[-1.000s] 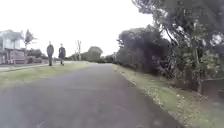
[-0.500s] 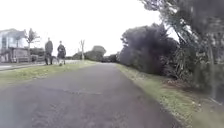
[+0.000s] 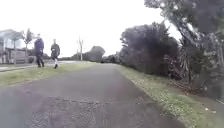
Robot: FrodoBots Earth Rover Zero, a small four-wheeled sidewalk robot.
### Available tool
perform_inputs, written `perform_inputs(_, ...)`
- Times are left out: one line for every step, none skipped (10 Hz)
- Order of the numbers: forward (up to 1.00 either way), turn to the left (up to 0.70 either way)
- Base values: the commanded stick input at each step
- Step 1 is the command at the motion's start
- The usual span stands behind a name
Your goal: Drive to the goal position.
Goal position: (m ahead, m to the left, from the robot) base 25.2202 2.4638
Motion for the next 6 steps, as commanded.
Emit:
perform_inputs(0.7,0.01)
perform_inputs(0.7,0.05)
perform_inputs(0.7,0.11)
perform_inputs(0.7,0.1)
perform_inputs(0.7,0.07)
perform_inputs(0.7,0.04)
